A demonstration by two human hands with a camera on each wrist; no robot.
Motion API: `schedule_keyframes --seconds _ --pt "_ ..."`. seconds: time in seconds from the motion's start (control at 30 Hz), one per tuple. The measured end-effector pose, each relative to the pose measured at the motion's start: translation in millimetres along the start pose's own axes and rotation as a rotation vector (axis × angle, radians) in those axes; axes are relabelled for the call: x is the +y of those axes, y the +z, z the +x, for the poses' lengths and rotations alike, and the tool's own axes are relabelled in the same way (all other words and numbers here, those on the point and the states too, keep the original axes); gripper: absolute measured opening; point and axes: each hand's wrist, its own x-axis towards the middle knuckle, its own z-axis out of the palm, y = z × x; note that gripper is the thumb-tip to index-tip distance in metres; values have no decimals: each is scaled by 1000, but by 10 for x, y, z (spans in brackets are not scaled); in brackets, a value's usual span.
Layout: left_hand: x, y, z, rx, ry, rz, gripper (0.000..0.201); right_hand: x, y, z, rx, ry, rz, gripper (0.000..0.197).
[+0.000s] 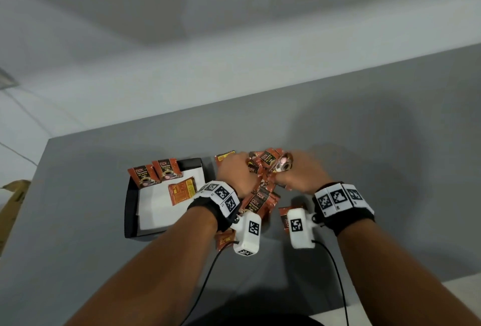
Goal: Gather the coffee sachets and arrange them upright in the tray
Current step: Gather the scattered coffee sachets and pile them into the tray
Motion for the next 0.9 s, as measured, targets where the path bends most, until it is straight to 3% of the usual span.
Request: schedule_keyframes --seconds 0.1,0.23,0.3,0.37,0.5,0.6,0.73,0.8,0.9 --pt "-74 -36 -8 49 9 -65 25 -93 76 129 11 -80 -67 24" --pt "-132 -49 -30 82 29 -102 26 -162 119 180 -18 -125 -89 13" --pt "-132 -76 -50 84 15 -114 16 -90 182 236 -8 -82 -114 20" --pt "-144 -145 -70 107 -16 -116 7 9 270 311 44 -19 -144 39" --pt "-247 -346 -14 171 -80 -162 26 193 444 442 51 21 -213 54" --pt "-224 -455 7 103 -110 -126 23 151 437 424 53 21 -206 50" --pt "-166 -315 45 -78 -117 14 16 91 252 340 38 20 -134 16" --pt "-148 -205 43 -136 -113 56 22 107 119 276 81 38 -93 18" --pt "-126 -81 29 -104 -108 155 30 120 -88 139 213 77 12 19"
